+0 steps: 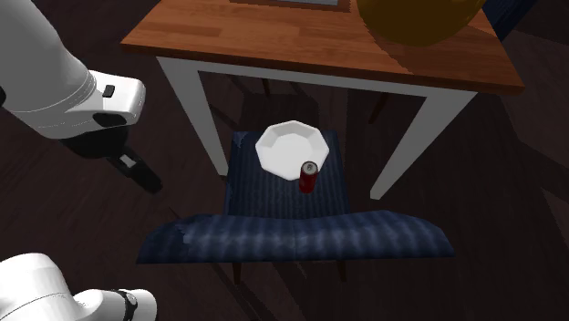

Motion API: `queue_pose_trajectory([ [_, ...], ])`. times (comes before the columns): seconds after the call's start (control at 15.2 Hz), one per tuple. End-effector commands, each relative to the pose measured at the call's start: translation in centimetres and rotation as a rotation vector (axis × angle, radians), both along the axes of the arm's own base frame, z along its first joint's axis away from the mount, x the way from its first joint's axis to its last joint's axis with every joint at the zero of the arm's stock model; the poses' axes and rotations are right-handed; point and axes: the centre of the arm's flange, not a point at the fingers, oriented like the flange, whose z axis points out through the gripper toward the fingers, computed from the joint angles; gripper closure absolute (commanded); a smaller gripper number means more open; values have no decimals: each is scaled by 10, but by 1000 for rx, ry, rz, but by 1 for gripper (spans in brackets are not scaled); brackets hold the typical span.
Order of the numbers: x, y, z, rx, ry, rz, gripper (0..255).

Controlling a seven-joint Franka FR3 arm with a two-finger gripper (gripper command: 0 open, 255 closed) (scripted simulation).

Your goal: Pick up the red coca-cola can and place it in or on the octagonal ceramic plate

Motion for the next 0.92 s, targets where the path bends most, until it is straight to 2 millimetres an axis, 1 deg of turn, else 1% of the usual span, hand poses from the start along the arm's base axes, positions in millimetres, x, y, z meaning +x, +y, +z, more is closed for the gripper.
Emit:
queue_pose_trajectory([
  [0.0, 0, 0, 0, 0, 0, 0, 0],
  [0.86, 139, -66, -67, -12, -19, 37, 0],
])
